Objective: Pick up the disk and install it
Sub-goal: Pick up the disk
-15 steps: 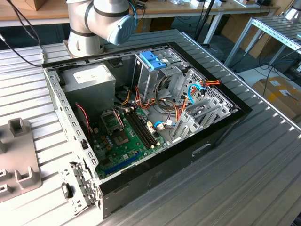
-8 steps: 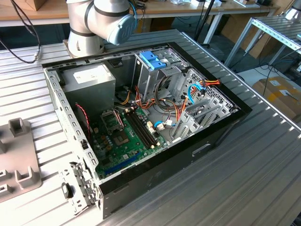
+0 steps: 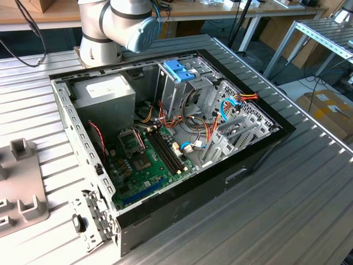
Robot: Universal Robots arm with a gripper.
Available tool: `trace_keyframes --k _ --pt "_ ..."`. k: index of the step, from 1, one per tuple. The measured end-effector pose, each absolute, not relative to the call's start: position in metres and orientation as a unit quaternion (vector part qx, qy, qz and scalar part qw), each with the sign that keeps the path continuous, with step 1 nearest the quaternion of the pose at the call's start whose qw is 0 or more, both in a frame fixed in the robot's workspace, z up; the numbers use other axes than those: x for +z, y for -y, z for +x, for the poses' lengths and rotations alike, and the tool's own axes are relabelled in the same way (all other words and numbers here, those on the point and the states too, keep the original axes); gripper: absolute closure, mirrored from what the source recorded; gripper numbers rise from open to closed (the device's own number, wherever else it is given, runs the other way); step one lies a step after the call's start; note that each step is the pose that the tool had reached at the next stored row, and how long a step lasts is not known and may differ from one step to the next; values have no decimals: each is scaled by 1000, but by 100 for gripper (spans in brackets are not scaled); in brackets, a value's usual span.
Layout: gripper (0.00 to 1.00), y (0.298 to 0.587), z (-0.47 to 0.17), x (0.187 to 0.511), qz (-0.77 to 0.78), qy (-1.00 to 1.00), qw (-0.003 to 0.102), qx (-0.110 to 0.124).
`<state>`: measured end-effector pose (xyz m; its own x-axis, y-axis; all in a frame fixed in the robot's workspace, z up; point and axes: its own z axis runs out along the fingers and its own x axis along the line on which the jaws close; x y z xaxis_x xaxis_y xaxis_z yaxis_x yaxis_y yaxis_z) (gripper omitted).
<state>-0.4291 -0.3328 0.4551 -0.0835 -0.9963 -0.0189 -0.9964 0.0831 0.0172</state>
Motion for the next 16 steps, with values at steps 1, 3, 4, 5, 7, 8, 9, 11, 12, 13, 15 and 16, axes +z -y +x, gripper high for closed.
trace_keyframes --k 1,3,4,5,7,8,9,11,12,13,15,16 --pt "65 333 -429 459 -677 -736 1 13" --pt "65 333 -429 466 -677 -736 1 13" --pt "65 333 -429 468 -677 -736 1 13" --pt "65 333 -429 470 -677 -736 1 13" --pt "65 333 -429 472 -677 -736 1 13" --pt "65 333 -429 472 -677 -736 1 13" --pt "65 333 -429 472 -677 -736 1 13" --pt "65 333 -429 472 -677 -736 1 13" --pt "65 333 -429 472 -679 -734 1 13" --pt "65 333 -429 472 -682 -731 1 13" --pt "65 333 -429 472 -683 -730 1 13" --pt "65 333 -429 472 -683 -730 1 13"
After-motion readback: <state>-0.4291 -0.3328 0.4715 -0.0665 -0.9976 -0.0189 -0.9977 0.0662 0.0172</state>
